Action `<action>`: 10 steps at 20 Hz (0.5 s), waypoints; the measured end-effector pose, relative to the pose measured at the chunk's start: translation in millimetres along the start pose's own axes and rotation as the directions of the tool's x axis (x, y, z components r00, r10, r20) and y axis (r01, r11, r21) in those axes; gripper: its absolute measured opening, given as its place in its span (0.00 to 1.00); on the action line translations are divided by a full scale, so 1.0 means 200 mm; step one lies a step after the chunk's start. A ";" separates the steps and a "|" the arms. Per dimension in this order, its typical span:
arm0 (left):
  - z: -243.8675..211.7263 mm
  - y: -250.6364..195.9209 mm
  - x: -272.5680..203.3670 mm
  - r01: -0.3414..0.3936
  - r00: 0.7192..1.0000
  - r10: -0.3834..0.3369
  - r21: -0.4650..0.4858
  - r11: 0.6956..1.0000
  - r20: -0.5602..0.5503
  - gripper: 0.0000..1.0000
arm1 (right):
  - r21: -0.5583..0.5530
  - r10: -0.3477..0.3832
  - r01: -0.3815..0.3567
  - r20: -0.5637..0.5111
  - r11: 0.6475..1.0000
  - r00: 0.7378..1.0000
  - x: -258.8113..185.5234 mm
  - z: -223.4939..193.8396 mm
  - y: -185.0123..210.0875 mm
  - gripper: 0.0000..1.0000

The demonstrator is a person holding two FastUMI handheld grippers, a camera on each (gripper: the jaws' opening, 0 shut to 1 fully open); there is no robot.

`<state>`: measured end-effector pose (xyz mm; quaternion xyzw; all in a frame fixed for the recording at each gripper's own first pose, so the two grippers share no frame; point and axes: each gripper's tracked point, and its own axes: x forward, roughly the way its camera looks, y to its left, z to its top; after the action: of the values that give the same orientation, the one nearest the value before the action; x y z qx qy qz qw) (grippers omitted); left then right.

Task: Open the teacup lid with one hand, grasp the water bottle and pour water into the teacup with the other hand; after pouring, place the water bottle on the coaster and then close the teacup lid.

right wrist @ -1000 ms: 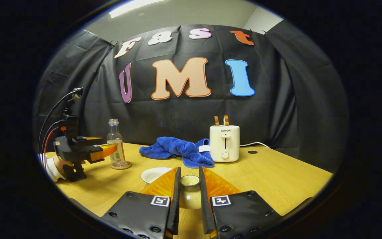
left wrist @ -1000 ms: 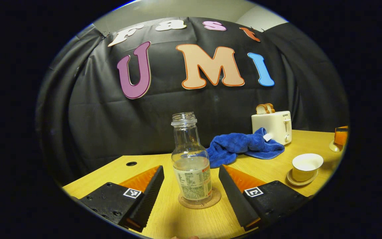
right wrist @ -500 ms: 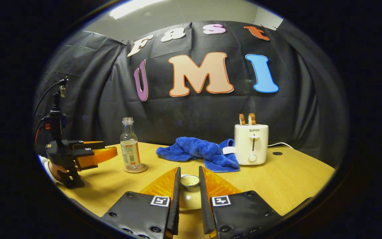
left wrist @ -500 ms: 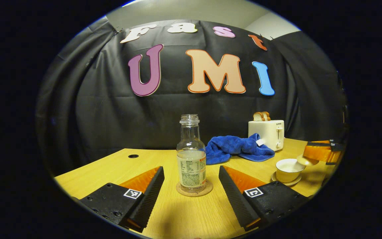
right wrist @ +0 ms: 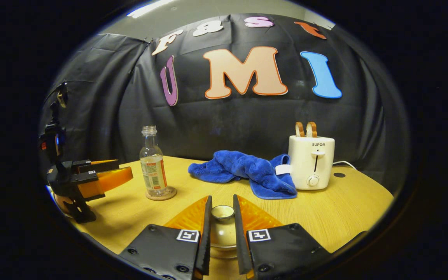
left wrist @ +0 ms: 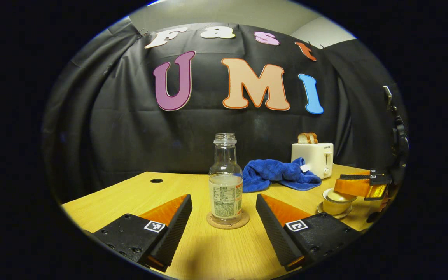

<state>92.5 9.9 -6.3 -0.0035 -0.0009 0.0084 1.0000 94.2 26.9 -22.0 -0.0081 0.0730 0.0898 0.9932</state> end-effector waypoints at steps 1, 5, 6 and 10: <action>0.00 0.00 0.00 0.000 1.000 0.000 0.001 1.000 -0.001 0.96 | 0.000 0.000 0.000 -0.012 1.000 1.000 0.00 -0.01 0.00 0.31; 0.00 0.00 0.00 0.001 1.000 -0.001 0.001 1.000 -0.001 0.96 | 0.006 -0.005 0.005 -0.038 1.000 0.999 0.00 -0.02 0.00 0.32; 0.00 0.00 0.00 0.001 1.000 -0.001 0.000 1.000 0.000 0.96 | 0.004 -0.005 0.005 -0.038 1.000 0.999 0.01 -0.02 0.00 0.35; -0.01 0.00 0.00 0.001 1.000 -0.001 0.000 1.000 -0.001 0.96 | 0.006 0.001 -0.001 -0.034 1.000 0.999 0.01 -0.02 0.00 0.42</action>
<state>92.5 10.4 -7.3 -0.0033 -0.0005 0.0077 1.0000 94.9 26.8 -26.8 -0.0068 0.0900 0.0899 0.9919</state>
